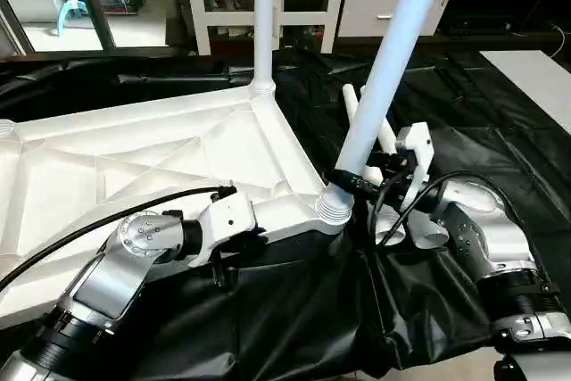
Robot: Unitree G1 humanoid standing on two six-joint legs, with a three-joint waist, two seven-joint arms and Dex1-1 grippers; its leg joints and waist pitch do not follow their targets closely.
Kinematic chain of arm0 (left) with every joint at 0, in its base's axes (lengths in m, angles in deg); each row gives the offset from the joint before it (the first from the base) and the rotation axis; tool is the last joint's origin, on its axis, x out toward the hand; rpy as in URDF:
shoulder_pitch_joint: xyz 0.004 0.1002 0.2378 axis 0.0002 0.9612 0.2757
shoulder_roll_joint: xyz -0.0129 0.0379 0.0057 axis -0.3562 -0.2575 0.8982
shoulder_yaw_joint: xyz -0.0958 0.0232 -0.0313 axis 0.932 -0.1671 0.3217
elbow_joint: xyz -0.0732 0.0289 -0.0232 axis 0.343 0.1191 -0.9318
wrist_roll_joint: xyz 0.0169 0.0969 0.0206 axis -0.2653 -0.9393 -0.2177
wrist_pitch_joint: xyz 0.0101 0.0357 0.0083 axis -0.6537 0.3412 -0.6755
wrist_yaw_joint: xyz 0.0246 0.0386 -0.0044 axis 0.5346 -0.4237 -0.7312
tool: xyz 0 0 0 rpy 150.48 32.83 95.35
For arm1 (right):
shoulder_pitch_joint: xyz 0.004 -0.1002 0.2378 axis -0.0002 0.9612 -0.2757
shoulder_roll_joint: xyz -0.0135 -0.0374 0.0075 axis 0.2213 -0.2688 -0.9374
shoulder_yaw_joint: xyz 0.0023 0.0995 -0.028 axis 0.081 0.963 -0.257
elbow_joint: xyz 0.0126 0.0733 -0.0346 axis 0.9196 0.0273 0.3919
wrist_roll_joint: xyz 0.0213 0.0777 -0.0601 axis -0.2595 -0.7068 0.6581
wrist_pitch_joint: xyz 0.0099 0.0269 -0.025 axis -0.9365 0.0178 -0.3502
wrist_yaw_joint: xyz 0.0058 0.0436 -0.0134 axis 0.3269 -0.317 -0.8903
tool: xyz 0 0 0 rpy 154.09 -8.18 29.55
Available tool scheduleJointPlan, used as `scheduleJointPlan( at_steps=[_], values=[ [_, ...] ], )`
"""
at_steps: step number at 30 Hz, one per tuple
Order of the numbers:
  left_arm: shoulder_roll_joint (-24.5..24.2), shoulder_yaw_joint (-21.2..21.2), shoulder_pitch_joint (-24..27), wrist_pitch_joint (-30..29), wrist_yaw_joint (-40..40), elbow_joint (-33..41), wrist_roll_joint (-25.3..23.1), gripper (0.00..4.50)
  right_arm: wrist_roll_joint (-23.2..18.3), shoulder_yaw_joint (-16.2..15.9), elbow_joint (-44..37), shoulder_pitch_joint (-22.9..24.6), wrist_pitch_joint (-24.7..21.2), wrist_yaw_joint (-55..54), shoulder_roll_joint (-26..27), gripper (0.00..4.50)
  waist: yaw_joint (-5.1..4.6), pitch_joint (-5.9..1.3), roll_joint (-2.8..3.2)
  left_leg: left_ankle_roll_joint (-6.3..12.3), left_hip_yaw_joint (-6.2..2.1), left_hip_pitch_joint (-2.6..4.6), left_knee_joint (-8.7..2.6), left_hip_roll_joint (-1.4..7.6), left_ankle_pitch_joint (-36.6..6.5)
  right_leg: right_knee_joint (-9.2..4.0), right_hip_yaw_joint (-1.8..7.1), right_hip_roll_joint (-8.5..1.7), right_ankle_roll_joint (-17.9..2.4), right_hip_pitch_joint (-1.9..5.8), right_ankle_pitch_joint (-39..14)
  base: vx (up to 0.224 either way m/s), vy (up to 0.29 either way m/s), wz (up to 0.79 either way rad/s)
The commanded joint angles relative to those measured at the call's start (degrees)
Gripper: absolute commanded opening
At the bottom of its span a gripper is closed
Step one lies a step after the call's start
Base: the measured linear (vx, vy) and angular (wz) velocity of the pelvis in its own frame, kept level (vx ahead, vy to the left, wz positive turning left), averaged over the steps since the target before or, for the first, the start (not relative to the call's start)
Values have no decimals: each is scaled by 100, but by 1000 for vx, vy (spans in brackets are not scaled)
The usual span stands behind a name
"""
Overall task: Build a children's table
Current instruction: Insert table leg to table base
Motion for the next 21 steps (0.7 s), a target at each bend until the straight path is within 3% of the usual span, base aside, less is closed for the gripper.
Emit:
scheduleJointPlan(
  at_steps=[1, 14, 21],
  values=[
    [-85, -136, 93, -112, -9, -165, -190, 3, 111, -12, 137, -109, -54, 93, -85, 328, -28, -411, 7, 413, -237, 127, -393, 391, -143, -429, 318, -506, -1601, 260, 496, 0, 0, 0],
    [-63, -159, 87, -139, 4, -154, -167, 3, 204, -141, 373, -123, -156, 308, -178, 328, -37, -408, -11, 409, -235, 134, -395, 394, -148, -433, 323, -501, -1605, 255, 486, 0, 0, 0],
    [-72, -168, 94, -164, -11, -140, -159, 0, 197, -152, 542, -187, -149, 425, -141, 270, -39, -391, -10, 432, -238, 128, -401, 396, -224, -453, 318, -509, -1622, 250, 351, 0, 0, 0]
  ],
)
